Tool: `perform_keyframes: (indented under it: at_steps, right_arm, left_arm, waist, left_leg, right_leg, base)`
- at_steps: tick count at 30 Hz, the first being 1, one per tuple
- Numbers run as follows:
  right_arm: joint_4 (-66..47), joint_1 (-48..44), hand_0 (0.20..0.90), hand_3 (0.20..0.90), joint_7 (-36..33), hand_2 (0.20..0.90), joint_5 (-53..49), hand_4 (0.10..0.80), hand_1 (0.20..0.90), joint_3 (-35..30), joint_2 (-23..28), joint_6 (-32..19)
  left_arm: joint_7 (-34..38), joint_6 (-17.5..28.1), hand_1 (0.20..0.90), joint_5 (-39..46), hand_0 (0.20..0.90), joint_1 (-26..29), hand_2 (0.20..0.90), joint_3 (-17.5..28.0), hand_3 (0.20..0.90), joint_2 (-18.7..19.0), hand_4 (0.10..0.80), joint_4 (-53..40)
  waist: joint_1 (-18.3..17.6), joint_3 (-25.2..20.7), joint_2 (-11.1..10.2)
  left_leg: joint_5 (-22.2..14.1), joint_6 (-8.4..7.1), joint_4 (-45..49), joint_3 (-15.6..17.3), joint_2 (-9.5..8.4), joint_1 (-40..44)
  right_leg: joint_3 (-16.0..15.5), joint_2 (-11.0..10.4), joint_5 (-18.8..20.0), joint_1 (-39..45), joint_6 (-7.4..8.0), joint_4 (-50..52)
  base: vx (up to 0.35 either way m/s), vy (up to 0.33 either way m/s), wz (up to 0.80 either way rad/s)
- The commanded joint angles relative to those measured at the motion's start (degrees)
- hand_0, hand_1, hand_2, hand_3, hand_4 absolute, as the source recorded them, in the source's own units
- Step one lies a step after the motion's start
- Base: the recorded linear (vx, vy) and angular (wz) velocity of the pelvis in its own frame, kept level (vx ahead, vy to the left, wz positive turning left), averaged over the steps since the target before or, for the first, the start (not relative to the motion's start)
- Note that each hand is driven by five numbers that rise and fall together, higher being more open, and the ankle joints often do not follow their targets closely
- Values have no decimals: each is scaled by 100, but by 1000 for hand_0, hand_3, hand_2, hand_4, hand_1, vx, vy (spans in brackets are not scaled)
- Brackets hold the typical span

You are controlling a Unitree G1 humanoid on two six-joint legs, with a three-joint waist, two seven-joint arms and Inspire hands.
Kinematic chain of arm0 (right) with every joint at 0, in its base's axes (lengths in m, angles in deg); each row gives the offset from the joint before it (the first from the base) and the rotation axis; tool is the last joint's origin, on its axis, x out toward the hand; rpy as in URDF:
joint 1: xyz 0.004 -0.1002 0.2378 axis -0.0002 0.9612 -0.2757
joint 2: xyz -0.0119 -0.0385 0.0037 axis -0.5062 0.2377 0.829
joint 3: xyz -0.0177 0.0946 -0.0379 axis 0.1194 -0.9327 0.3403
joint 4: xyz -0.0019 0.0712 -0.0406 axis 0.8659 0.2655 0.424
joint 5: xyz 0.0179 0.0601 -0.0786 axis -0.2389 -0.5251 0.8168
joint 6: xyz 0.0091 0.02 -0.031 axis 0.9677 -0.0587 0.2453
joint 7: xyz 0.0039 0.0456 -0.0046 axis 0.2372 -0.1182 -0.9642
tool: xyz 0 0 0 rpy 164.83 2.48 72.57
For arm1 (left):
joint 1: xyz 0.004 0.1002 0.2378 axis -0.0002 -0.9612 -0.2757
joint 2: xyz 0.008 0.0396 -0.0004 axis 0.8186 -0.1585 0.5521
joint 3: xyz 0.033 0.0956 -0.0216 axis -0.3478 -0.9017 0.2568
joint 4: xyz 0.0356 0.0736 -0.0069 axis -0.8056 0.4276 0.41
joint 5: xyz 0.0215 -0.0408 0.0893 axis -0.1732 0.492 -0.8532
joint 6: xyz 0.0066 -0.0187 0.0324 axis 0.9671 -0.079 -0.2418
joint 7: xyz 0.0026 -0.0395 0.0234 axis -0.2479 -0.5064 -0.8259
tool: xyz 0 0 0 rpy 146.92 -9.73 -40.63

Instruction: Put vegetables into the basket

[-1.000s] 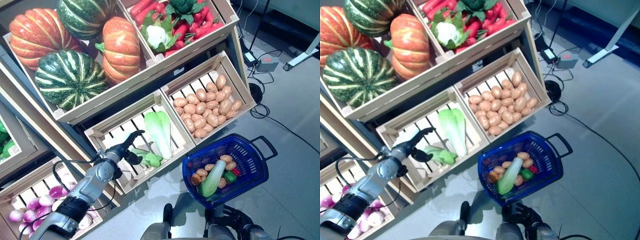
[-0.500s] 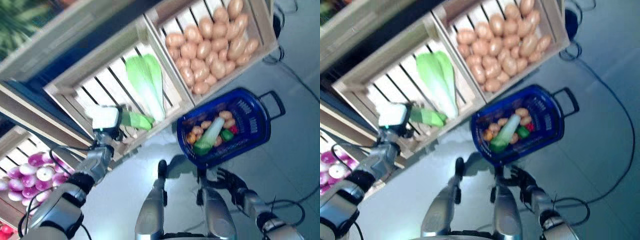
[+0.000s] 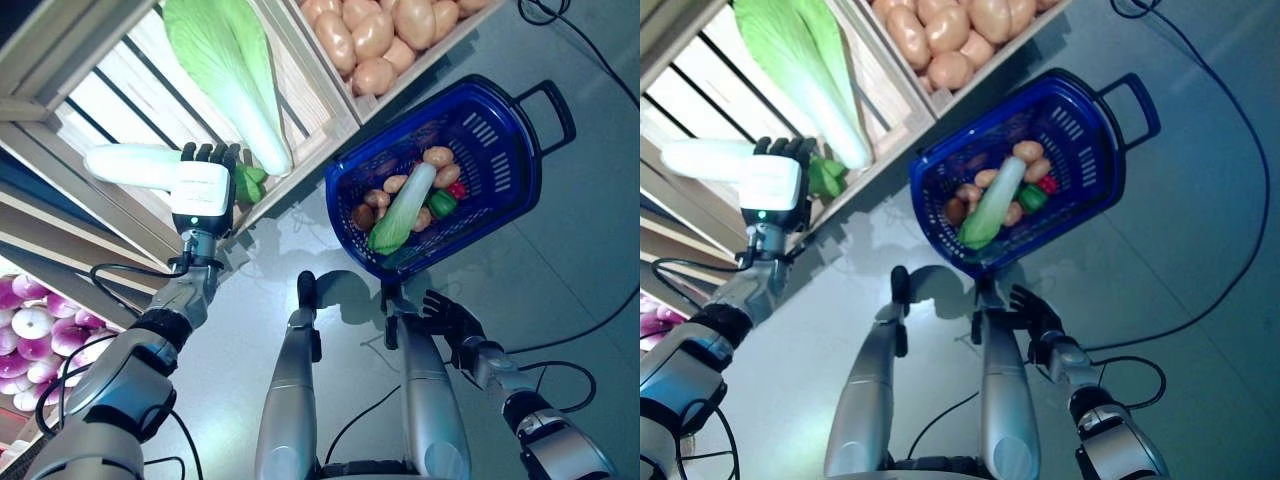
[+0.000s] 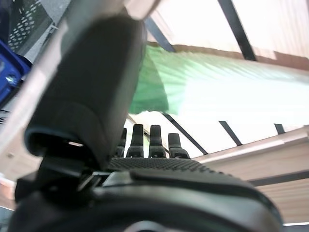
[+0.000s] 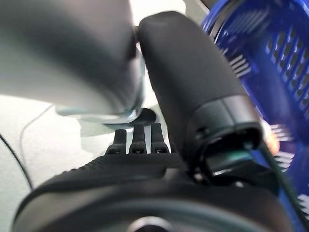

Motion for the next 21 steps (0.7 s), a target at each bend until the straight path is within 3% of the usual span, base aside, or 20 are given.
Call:
perform_keyframes:
  at_steps: [1,8,17,21]
  right_arm:
    - [-425,369,900,900,-184,900,-100,800,900,217,239,-95]
    - [-747,346,900,900,-377,900,-207,800,900,204,280,-106]
    - [-854,434,900,900,-345,900,-352,800,900,150,356,-228]
    - [-903,462,900,900,-352,900,-374,800,900,144,409,-212]
  left_arm:
    - [586,-227,900,-71,900,550,900,435,900,348,800,20]
    - [496,-491,900,198,900,730,900,403,900,385,800,125]
    - [1058,-532,900,250,900,709,900,571,900,394,800,556]
    - [838,-546,900,383,900,959,900,543,900,524,800,806]
  waist:
    - [-12,-18,-37]
    - [-51,-18,-42]
    - [-107,-18,-174]
    - [-165,-18,-199]
  left_leg:
    - [-23,288,436,116,-290,-560]
    - [-73,262,549,102,-332,-777]
    - [-82,237,631,108,-326,-1019]
    - [-105,235,741,134,-313,-1252]
  right_leg:
    - [43,250,-107,69,-130,75]
    - [73,288,-122,-126,-156,114]
    - [69,347,-102,-327,-186,123]
    - [55,354,-95,-558,-193,228]
  base:
    - [9,30,-6]
    - [8,11,-3]
    - [12,15,0]
    - [32,59,0]
